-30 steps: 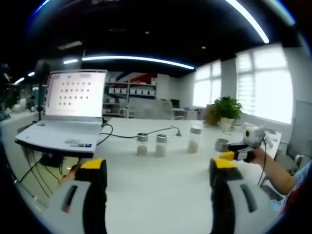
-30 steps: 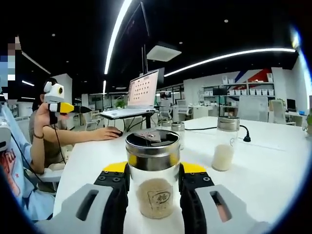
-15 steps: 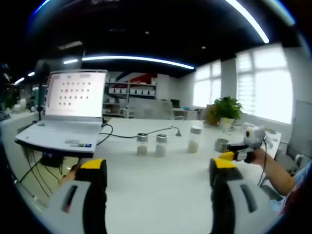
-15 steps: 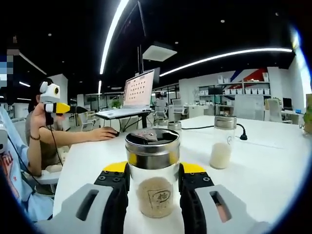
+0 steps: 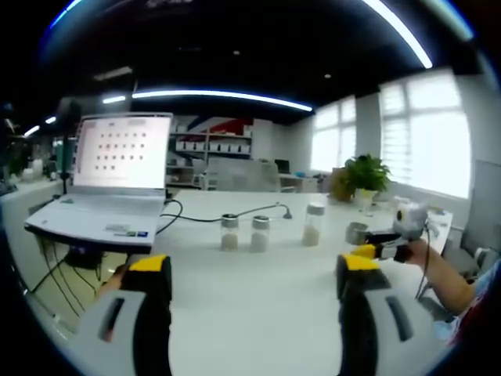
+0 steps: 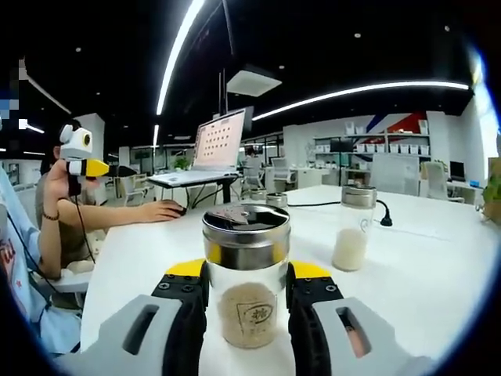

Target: Rotate the seasoning bottle until the label or dispensing opening points toward the visible target arrow and the bottle remains upright within the marked orientation range

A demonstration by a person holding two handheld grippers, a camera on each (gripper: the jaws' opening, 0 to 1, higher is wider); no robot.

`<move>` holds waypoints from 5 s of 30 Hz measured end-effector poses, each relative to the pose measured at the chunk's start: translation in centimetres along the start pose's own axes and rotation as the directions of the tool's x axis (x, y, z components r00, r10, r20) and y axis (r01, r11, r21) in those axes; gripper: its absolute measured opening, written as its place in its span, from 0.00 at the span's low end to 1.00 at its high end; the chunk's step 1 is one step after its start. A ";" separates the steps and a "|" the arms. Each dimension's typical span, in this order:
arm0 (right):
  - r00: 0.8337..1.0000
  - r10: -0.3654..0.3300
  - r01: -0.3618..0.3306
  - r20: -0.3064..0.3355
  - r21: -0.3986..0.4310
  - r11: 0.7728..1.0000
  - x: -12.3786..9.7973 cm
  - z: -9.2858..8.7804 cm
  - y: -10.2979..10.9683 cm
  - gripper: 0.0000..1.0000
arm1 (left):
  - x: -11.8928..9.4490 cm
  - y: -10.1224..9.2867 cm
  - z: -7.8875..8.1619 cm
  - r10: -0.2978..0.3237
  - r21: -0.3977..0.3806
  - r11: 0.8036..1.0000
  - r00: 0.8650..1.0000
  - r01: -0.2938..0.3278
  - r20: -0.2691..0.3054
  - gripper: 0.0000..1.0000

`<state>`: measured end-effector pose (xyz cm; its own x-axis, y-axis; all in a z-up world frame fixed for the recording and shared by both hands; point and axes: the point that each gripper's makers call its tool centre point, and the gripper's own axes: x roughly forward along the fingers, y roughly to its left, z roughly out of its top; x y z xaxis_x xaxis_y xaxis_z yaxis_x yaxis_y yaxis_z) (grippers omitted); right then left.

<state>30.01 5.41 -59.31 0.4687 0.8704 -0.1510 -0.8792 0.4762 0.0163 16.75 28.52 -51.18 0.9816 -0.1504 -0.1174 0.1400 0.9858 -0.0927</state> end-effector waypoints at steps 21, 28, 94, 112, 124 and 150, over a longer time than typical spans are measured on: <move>0.981 -0.194 0.195 -0.030 0.017 0.981 -0.1 -0.4 -0.5 0.38 | 0.0 -0.2 -0.1 -0.002 0.002 1.000 1.000 0.002 -0.002 0.92; 0.965 -0.263 0.263 -0.013 0.022 0.965 -0.2 -0.6 -0.7 0.38 | 0.0 -0.1 -0.1 -0.003 0.001 1.000 1.000 0.003 -0.002 0.92; 0.915 -0.400 0.402 -0.040 0.070 0.913 -0.3 -1.6 -1.4 0.38 | -0.1 0.0 0.1 -0.006 0.008 1.000 1.000 0.006 0.003 0.92; 0.963 -0.253 0.249 0.092 0.057 0.967 -2.4 2.3 -2.8 0.72 | 0.0 -0.1 0.5 -0.009 0.024 1.000 1.000 0.009 0.017 0.92; 0.993 -0.119 0.119 0.005 -0.054 0.991 -0.9 1.4 -1.3 0.60 | -0.1 -0.4 0.9 -0.025 0.027 0.999 0.999 0.023 0.037 0.93; 0.998 -0.050 0.047 0.046 0.057 0.997 -1.3 0.8 -0.4 0.37 | -0.9 -0.8 0.6 -0.027 0.026 0.999 0.999 0.026 0.028 0.93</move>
<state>29.83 4.15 -58.36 0.5152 0.8504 -0.1063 -0.8498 0.5230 0.0659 15.87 27.89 -50.41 0.9808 -0.1745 -0.0874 0.1687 0.9832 -0.0701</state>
